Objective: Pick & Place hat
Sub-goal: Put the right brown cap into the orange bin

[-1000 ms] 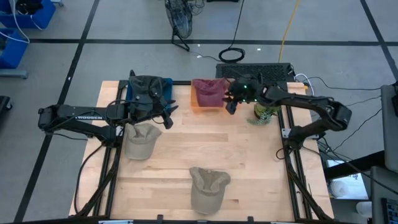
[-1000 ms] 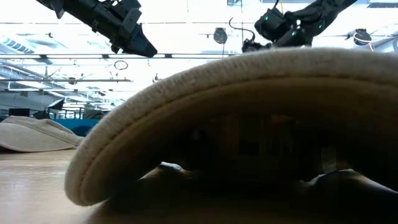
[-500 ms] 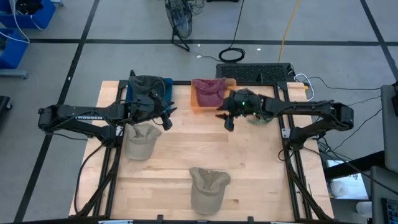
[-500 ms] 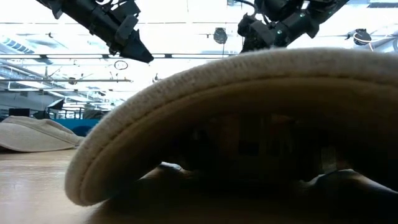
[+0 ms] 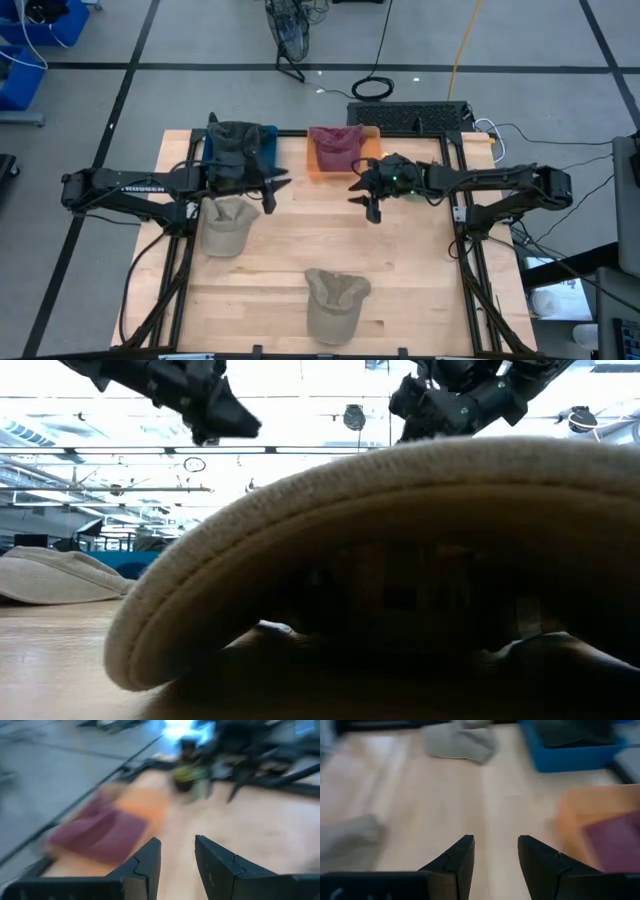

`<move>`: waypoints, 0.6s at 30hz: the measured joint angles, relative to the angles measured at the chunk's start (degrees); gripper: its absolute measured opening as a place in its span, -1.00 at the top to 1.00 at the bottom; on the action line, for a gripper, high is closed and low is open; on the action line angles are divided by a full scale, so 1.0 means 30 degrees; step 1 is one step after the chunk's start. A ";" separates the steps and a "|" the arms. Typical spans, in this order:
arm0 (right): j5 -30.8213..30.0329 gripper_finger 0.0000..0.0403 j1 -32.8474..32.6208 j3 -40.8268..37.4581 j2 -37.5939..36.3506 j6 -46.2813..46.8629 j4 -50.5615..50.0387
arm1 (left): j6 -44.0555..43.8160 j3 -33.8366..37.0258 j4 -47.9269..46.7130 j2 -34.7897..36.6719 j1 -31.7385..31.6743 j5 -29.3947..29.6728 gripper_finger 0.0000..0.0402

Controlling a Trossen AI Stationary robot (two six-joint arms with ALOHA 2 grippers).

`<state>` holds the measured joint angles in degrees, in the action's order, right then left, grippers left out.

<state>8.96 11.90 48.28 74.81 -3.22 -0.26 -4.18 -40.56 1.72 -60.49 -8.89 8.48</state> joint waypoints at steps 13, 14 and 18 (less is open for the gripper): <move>0.0538 0.31 -0.6015 -0.0004 0.0012 0.2569 -0.0231 | 0.0984 0.0000 0.0678 0.0000 0.2602 -0.2495 0.38; -0.0264 0.31 -0.6727 -0.0004 0.0021 0.2776 -0.0189 | 0.1278 0.0000 0.0830 0.0000 0.2912 -0.2495 0.38; -0.2913 0.31 -0.9187 -0.0004 0.0153 0.3878 0.0148 | 0.2059 0.0000 0.1788 0.0000 0.3931 -0.2505 0.38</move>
<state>0.22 -15.66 48.27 75.26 8.42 0.19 2.00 -40.56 7.08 -60.49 2.91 0.96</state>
